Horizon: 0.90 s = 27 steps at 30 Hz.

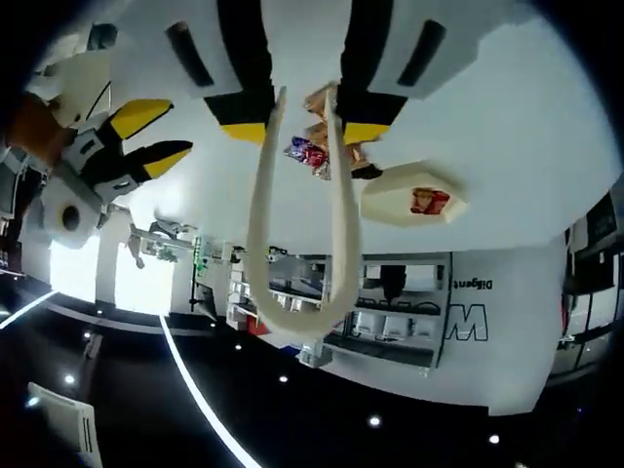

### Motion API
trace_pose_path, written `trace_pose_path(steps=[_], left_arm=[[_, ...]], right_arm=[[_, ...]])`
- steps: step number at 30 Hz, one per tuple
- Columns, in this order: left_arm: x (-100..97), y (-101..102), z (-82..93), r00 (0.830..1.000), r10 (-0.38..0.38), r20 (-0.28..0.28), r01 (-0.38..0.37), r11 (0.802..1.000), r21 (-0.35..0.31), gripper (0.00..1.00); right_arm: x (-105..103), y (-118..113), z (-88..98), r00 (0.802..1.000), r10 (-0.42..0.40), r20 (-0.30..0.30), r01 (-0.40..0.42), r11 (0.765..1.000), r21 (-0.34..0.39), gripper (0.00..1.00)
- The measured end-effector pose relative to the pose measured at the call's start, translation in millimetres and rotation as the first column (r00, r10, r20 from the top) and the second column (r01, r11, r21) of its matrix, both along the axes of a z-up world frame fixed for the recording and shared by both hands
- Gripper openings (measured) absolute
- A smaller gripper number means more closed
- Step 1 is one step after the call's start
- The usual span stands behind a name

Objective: Place the target food into the container with the food tongs after gripping and lifting it, then release it inside without dropping or visibly crushing the food.

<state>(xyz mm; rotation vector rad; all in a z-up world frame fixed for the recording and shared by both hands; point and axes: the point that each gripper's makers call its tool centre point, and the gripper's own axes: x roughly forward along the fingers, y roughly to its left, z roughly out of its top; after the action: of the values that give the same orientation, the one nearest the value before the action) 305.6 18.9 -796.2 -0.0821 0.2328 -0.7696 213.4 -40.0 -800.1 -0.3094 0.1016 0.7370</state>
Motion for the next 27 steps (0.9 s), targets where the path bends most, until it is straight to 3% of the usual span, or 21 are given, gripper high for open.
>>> trace_pose_path(steps=[5,8,10,12,14,20,22,27], left_arm=[[16.3,-5,-10.2,0.998,0.061,0.009,-0.061,0.998,0.028,0.24],[32.8,-4,-14.6,0.991,0.136,0.01,-0.137,0.99,0.038,0.24],[38.1,-5,-16.7,0.985,0.17,0.017,-0.17,0.982,0.076,0.24],[39.7,-11,-10.4,0.982,0.184,0.039,-0.186,0.98,0.071,0.24],[42.8,-11,-10.9,0.977,0.209,0.052,-0.213,0.971,0.106,0.24],[46.9,-21,-18.8,0.972,0.213,0.095,-0.228,0.955,0.19,0.24],[44.3,-24,-24.6,0.976,0.205,0.071,-0.215,0.956,0.198,0.24],[39.6,-19,-22.3,0.98,0.169,0.103,-0.19,0.952,0.242,0.24]], right_arm=[[-2,-5,3.3,0.999,-0.007,0.031,0.008,1.0,-0.008,0.1],[-3,-10,1.7,0.999,-0.013,0.037,0.014,1.0,-0.021,0.09],[-4,-14,1.6,0.999,-0.021,0.027,0.021,1.0,-0.006,0.09],[-5,-17,2.8,0.999,-0.024,0.028,0.024,1.0,0.009,0.08],[-4,-19,2.7,0.999,-0.028,0.03,0.028,1.0,0.007,0.07],[-3,-26,-0.2,0.999,-0.037,0.017,0.037,0.999,0.011,0.06],[-2,-29,-2.7,0.999,-0.043,0.017,0.043,0.999,-0.002,0.06],[1,-33,-2.7,0.999,-0.053,-0.007,0.053,0.998,0.034,0.05]])
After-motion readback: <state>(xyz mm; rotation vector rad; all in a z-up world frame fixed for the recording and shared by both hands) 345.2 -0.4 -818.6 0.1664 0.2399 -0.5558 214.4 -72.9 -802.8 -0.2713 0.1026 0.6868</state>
